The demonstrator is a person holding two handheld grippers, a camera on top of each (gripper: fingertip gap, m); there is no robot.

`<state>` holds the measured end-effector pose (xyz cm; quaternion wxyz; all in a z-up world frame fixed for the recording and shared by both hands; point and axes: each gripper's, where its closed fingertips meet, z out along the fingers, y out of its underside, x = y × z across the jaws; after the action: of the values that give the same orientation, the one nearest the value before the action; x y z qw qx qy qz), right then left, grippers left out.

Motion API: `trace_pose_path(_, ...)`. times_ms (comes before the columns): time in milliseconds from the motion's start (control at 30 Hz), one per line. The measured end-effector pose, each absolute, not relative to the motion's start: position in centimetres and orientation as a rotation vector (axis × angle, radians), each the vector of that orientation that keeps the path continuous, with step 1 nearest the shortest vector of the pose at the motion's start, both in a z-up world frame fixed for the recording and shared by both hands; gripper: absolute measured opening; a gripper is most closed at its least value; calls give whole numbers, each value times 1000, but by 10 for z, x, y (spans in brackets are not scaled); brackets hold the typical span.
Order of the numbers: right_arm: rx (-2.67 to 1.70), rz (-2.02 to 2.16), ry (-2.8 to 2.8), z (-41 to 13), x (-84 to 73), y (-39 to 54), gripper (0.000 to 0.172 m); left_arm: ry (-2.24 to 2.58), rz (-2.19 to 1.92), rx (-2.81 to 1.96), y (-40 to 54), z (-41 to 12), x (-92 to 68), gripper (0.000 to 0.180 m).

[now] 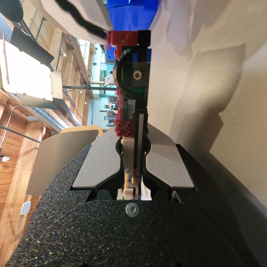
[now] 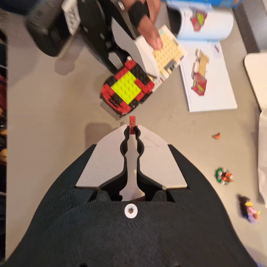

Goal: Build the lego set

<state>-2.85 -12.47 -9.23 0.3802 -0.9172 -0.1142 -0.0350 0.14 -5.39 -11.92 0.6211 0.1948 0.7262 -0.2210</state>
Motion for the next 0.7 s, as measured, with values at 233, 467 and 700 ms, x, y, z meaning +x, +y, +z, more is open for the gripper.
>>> trace_pose_path(233,-2256,-15,-606,-69,-64,-78,8,1647,-540,472,-65,-118,-3,25)
trace_pose_path(467,-2302,11,-711,-86,-62,-59,8,1641,-563,473,-68,-116,-5,25)
trace_pose_path(700,-2322,22,-733,-96,-56,-60,8,1643,-587,480,-72,-117,-7,25)
